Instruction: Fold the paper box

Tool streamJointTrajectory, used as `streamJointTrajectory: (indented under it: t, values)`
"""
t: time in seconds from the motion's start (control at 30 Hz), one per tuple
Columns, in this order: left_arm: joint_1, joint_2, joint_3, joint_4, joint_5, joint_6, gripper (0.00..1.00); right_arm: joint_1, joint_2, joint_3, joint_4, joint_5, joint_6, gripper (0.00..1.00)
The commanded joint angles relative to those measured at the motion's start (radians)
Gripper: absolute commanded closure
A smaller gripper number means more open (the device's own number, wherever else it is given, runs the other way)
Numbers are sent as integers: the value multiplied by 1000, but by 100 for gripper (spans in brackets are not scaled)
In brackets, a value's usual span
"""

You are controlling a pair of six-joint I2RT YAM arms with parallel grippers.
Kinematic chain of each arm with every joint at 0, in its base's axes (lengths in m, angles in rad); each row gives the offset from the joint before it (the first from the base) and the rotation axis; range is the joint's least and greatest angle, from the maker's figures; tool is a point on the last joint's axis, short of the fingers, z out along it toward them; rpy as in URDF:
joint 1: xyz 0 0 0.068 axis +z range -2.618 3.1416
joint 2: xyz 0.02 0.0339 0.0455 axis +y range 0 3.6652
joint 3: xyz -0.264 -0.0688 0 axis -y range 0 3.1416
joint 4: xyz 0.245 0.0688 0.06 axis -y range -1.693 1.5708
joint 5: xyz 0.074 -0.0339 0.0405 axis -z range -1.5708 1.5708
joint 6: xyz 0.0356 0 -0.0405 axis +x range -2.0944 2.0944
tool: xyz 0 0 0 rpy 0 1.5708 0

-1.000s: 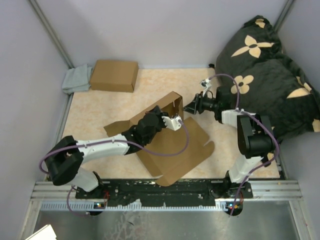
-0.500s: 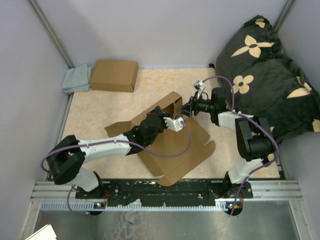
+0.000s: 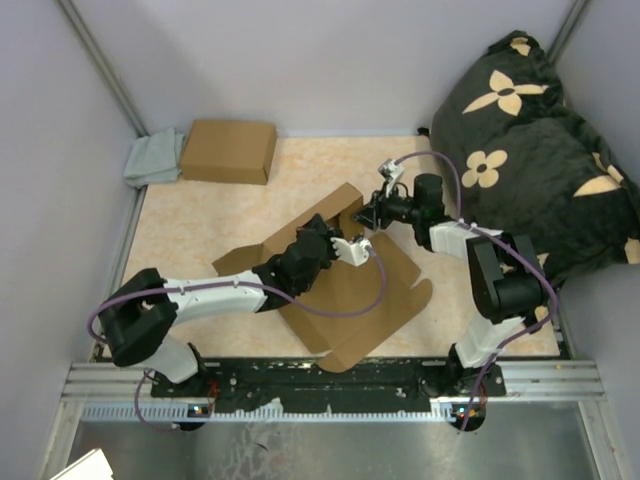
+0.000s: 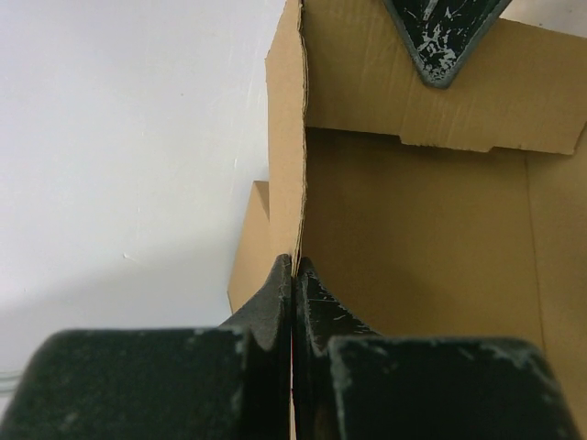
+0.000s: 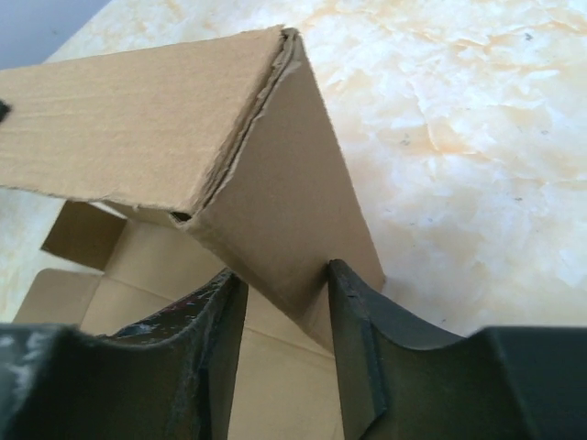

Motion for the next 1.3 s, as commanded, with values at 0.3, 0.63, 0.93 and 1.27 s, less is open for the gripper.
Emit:
streamJointTrajectory:
  t: [0.3,0.63,0.93,1.27]
  values:
    - [-29,56,-24,-46,-6,-29,89,102,-99,-52,-5,355,13,98]
    - [-71,-77,-2,-108,8,-219,49,117,-124,-79,-29,449,50,97]
    - [-111,-336,51,-158,175,-537,30,117,-178,-131,-12,554,103,97]
    - [150,-179,321,-334,46,-855,39,127,-365,-275,1,654,102,96]
